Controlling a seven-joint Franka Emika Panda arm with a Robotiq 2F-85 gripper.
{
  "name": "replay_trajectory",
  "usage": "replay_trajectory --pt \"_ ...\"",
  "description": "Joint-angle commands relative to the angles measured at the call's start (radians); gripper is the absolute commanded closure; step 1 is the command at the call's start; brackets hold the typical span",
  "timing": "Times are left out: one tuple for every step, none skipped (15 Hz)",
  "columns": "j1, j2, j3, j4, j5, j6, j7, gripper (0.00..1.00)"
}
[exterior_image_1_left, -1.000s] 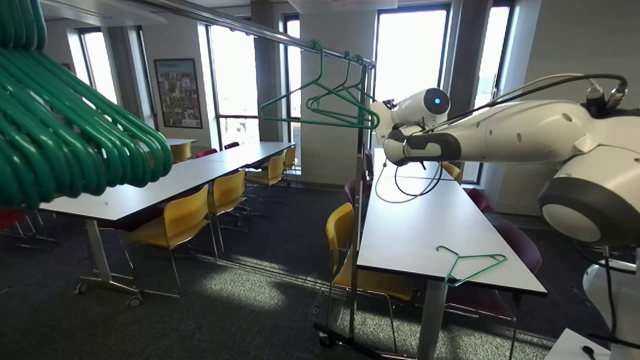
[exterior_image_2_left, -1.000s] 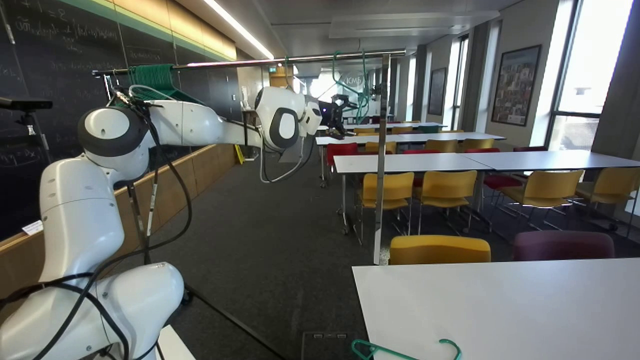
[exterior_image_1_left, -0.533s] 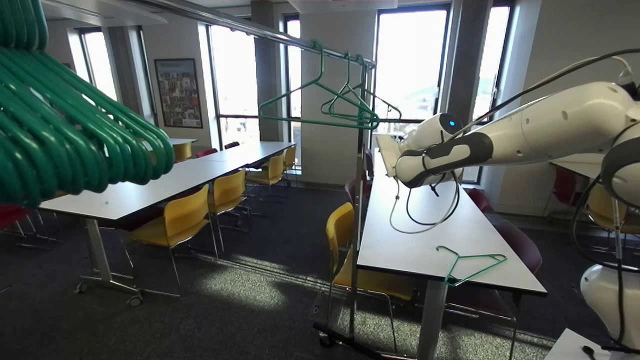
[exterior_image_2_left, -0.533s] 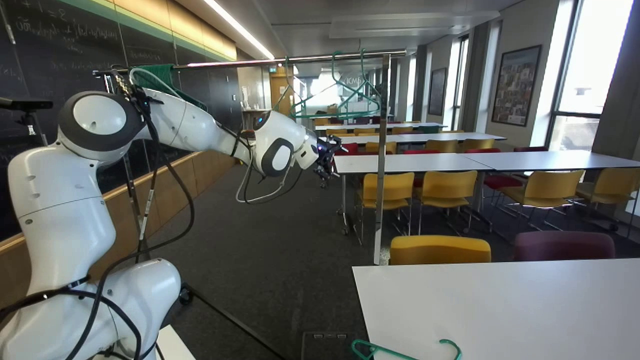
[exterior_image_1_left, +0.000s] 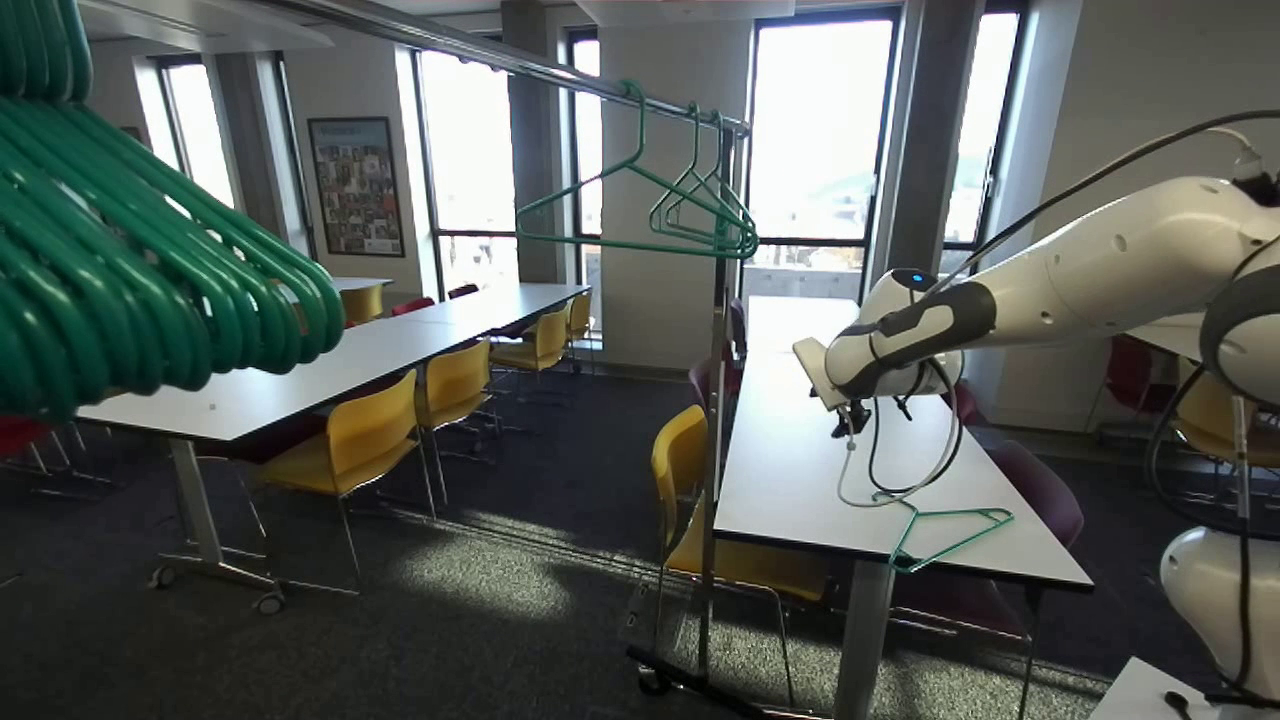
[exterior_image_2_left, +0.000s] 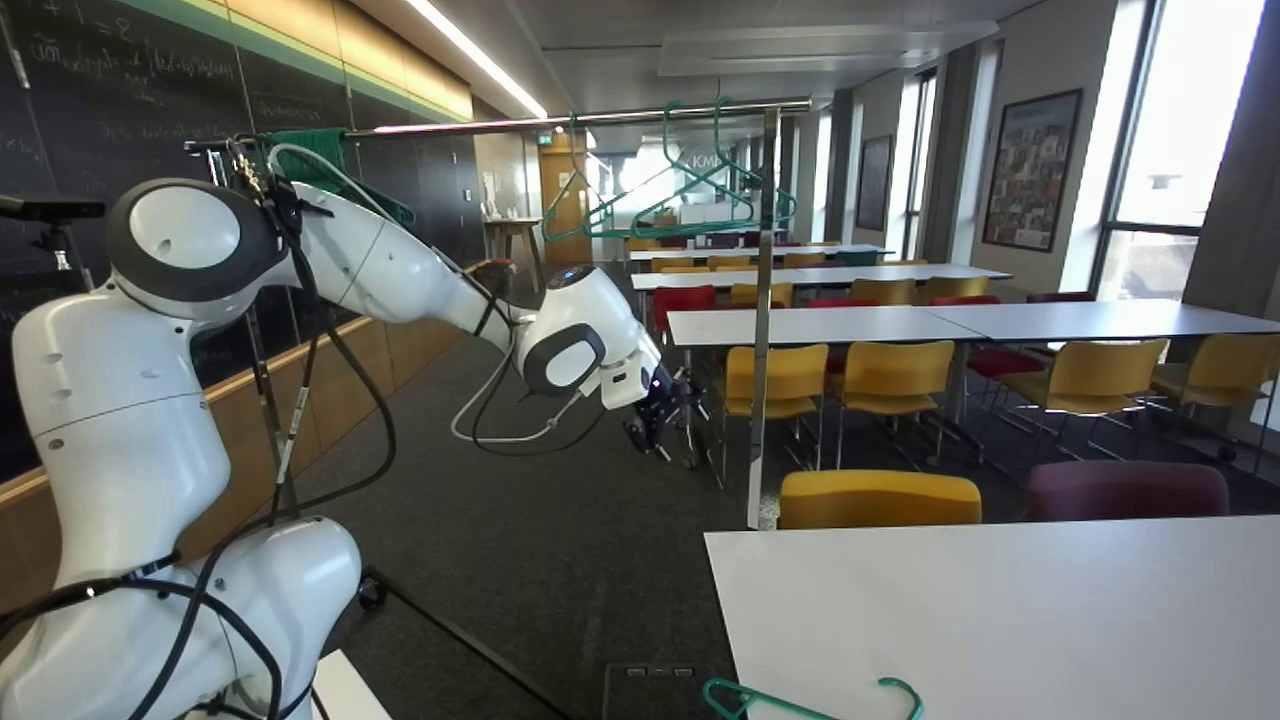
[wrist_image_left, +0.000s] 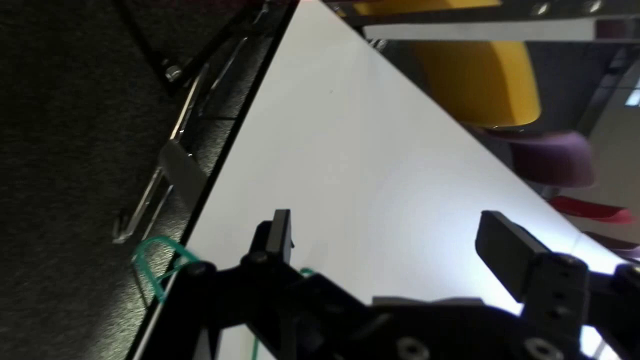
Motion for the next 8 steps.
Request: replay_trajectory --pt "-0.059 0.114 -0.004 0.005 0.011 -0.197 0.098 0.0" --pt "-0.075 0.131 -0.005 0.018 0.002 -0.262 0.136 0.0" --pt "-0.093 0.134 -0.003 0.031 -0.002 -0.321 0.172 0.0" --pt "-0.105 0.139 -0.005 0.046 -0.006 -0.383 0.21 0.0" --pt "-0.12 0.131 -0.004 0.065 -0.005 -0.441 0.245 0.0" --pt "-0.127 0.115 -0.008 0.084 0.003 -0.492 0.275 0.0" --pt "-0.121 0.079 -0.018 0.101 0.025 -0.521 0.283 0.0" --pt "-0.111 0.066 -0.027 0.104 0.058 -0.504 0.293 0.0"
